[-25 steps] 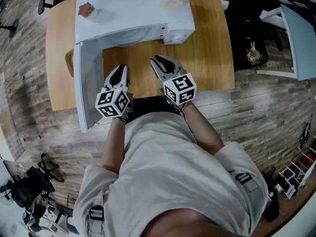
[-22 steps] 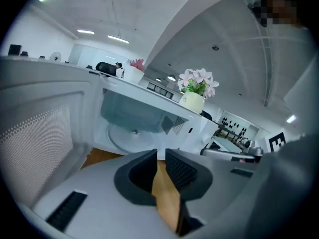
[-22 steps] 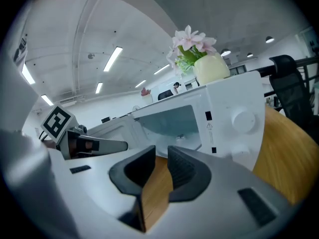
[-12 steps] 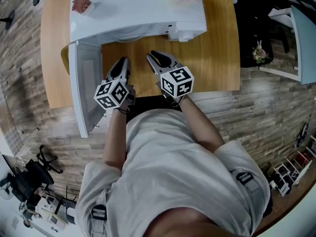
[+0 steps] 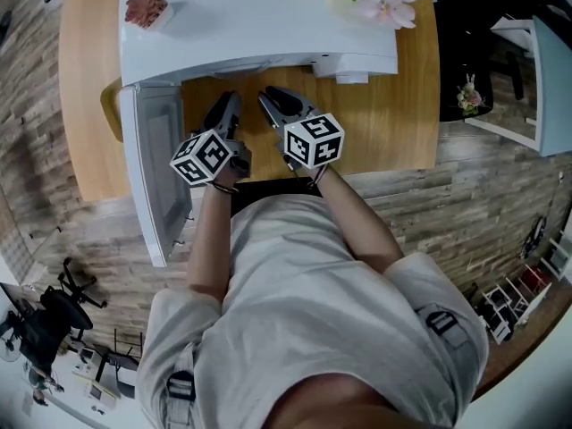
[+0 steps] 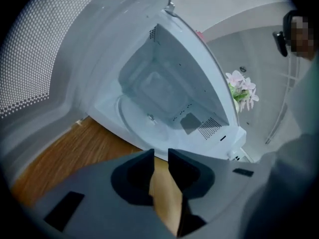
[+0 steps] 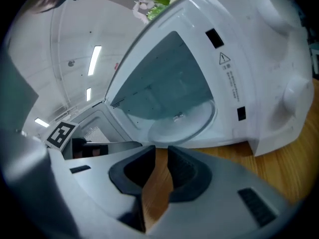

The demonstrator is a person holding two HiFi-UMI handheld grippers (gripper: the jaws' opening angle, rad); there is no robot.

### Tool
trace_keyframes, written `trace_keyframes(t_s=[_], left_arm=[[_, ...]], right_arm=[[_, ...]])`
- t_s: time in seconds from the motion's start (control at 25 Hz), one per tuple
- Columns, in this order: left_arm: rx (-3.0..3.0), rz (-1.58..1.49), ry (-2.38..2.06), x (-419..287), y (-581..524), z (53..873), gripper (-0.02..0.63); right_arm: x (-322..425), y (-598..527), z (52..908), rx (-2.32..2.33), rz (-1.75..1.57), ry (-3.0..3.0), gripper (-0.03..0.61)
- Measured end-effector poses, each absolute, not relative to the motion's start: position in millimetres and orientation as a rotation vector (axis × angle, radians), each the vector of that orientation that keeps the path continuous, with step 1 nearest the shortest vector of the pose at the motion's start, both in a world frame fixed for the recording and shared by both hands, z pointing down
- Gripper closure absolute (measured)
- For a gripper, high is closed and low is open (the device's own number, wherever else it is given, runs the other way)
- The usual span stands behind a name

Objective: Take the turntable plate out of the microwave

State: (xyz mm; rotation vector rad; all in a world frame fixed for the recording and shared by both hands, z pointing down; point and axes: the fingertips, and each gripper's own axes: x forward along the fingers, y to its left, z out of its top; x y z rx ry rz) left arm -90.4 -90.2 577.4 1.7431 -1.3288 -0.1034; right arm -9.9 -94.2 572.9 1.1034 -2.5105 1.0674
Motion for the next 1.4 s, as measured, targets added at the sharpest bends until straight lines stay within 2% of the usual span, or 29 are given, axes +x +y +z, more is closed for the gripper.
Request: trace_keyframes(t_s=[0.2, 0.68, 0.96, 1.08, 1.2, 1.4], left_arm=[[1.677, -0.171, -1.271, -96, -103, 591, 0.488], [1.533, -0.325, -1.182, -96, -125, 611, 0.43], [1.524, -0.316, -1.186, -97, -130, 617, 0.434], [1.518, -0.316, -1.195, -100, -131, 617, 0.467], [1.535, -0.296, -1.2, -99, -131, 616, 0.504], [1.535, -0.289, -1.213, -99, -129, 615, 0.509]], right_arm=[[-15, -112, 591, 1.168, 1.362, -2.451, 0.489], [-15, -133, 611, 1.277, 1.667, -2.331, 0.433], [-16, -139, 617, 1.307, 1.716, -2.31, 0.434], [-17, -142, 615, 1.32, 1.737, -2.298, 0.439], [-19, -142, 615, 1.308, 1.745, -2.293, 0.485], [-17, -140, 616, 1.298, 1.717, -2.292, 0.486]])
